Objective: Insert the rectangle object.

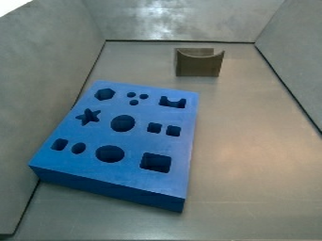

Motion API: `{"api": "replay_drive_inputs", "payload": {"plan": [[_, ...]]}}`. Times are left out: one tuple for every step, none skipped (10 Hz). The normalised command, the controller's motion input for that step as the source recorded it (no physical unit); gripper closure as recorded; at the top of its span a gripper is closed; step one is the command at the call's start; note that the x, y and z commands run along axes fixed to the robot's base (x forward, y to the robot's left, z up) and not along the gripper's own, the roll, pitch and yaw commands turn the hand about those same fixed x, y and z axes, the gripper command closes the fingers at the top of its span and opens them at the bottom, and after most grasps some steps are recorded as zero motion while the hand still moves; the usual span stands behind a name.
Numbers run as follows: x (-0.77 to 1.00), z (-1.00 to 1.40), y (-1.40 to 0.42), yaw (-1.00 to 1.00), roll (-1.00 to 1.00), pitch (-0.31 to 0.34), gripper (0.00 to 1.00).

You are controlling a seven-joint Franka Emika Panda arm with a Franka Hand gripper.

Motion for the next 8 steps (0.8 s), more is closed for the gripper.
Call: {"api": "replay_drive_inputs", "payload": {"plan": [[-0.21, 0.71, 0.96, 0.15, 0.02, 0.080, 1.00], [-0.15, 0.54, 0.71, 0.07, -0.01, 0.031, 1.00], [-0.09, 0.35, 0.51, 0.03, -0.04, 0.025, 1.00], [-0.03, 0.10, 0.23, 0.00, -0.05, 0.036, 1.00], [0.31, -0.70, -0.83, -0.36, 0.02, 0.215, 1.00], [0.32, -0.68, -0.82, -0.33, 0.05, 0.202, 1.00], [0.30, -0.47, -0.55, -0.22, 0.07, 0.178, 1.00], [0.17, -0.14, -0.24, -0.09, 0.05, 0.131, 1.00]]}}
